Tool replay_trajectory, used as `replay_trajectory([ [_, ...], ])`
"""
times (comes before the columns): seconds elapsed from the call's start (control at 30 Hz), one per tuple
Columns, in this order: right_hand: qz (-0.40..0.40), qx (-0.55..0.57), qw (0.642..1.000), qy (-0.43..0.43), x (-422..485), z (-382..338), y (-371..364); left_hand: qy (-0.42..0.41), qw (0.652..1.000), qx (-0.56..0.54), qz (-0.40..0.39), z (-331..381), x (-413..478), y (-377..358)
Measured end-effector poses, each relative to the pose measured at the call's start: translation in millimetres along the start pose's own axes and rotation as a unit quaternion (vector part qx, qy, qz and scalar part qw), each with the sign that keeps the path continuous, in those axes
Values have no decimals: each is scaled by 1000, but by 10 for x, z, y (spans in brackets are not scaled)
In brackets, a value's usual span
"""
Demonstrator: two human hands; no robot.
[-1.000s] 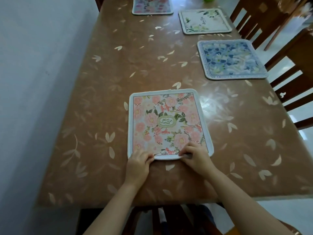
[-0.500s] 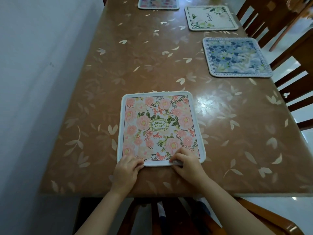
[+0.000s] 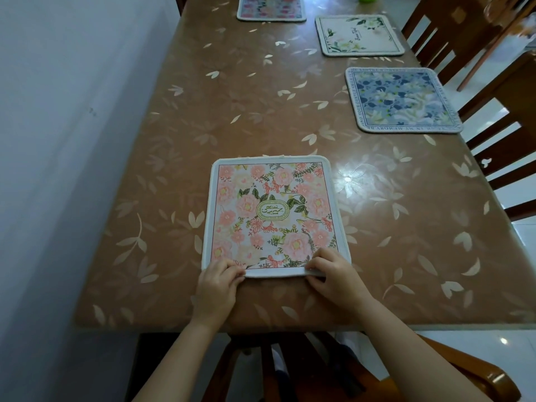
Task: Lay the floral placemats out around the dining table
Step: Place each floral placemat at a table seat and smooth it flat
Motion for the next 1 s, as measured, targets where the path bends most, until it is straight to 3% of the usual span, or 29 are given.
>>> replay_trajectory([
  [0.17,42,7,999,-23,-47,92,149,60,998,20,16,-334,119,108],
  [0.43,32,20,999,-23,49,-33,5,-23,999,30,-13,285,39,-129],
  [0.7,45,88,995,-23,118,-263,-210,2,999,-48,13,514,145,-100],
  [1.0,33,57,997,33,206,-389,-135,130,977,-167,28,-165,2,93],
])
Point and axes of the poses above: each hand's wrist, its own x-axis towards the middle knuckle, its own y-axis out of the back of the hand, z = x × y, the point moved 10 cm from there along x, towards the middle knuckle, and after that the axes turned 14 degrees about x, right-handed, at the moved point
